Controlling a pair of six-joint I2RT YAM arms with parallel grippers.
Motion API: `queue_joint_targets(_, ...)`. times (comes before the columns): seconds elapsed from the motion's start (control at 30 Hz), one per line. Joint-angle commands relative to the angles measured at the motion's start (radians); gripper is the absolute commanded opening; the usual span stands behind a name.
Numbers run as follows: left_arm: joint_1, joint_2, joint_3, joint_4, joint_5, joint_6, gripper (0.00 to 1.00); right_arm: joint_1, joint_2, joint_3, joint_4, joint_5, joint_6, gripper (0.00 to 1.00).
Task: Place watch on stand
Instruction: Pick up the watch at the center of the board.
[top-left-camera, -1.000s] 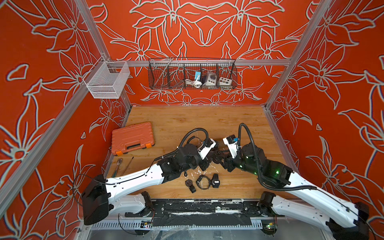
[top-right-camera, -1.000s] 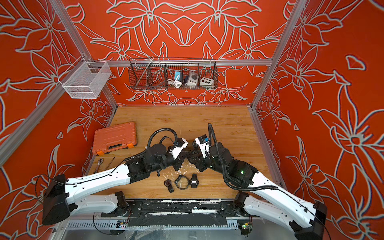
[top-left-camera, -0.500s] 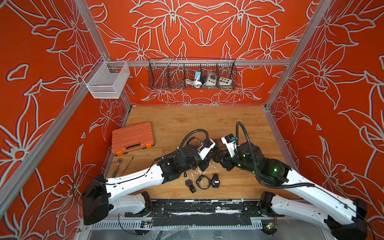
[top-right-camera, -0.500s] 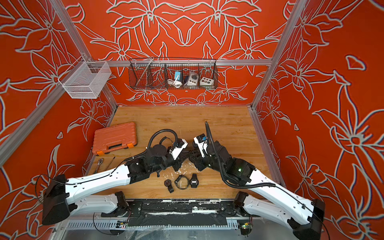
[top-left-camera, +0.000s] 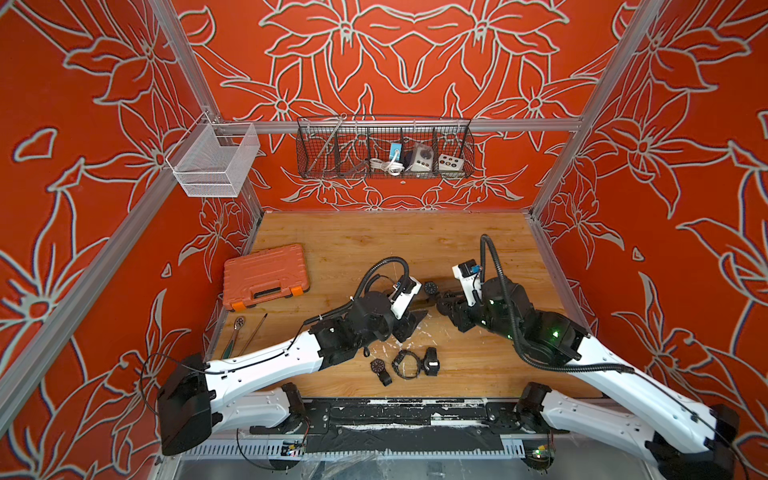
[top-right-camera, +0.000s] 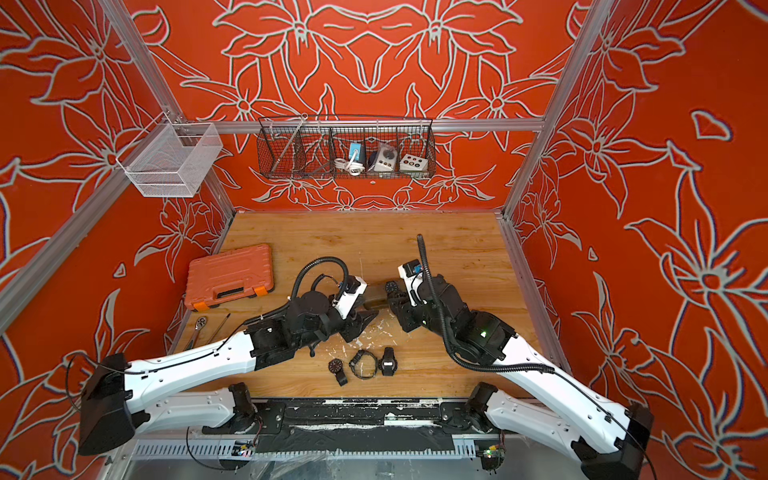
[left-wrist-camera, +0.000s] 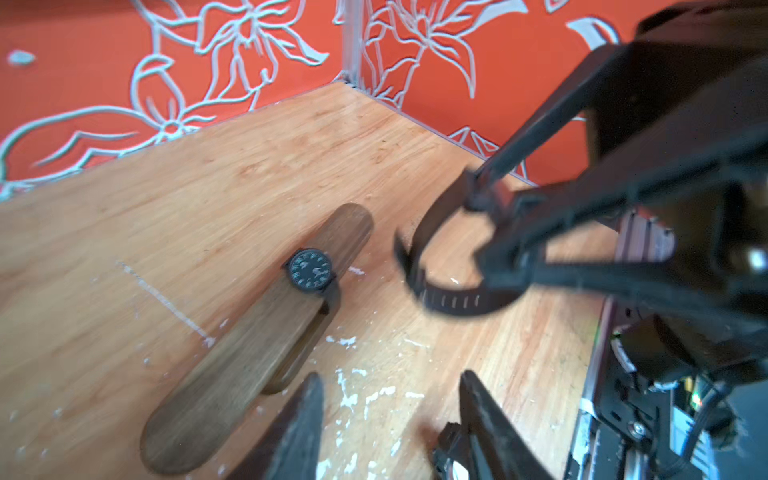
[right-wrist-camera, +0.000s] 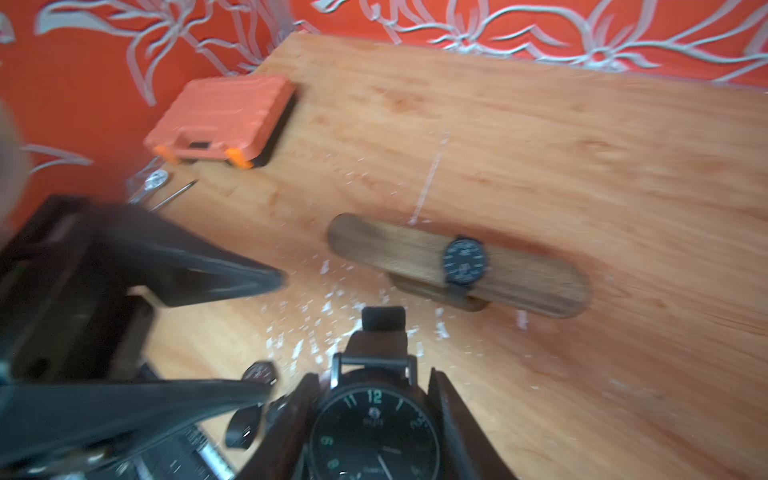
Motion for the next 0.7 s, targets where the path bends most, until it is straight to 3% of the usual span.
queue_joint_targets(0.0,-0.005,0.028,0.039,-0.042,-0.030,-0.008,0.44,0.010,-0.010,-0.013,0.028,0.038,0.032,0.00)
queue_joint_targets(0.27,-0.005,0.078,0.096,-0.108,-0.072,0.003,0.28,0.013,0.000,-0.004,-0.002,0.052,0.032,0.00)
queue_joint_targets(0.57,-0.005,0.105,0.118,-0.131,-0.132,0.023,0.27,0.017,0.000,0.001,-0.027,0.056,0.044,0.00)
queue_joint_targets(0.67,-0.005,0.102,0.115,-0.126,-0.147,0.030,0.20,0.021,0.004,0.006,-0.042,0.057,0.050,0.00)
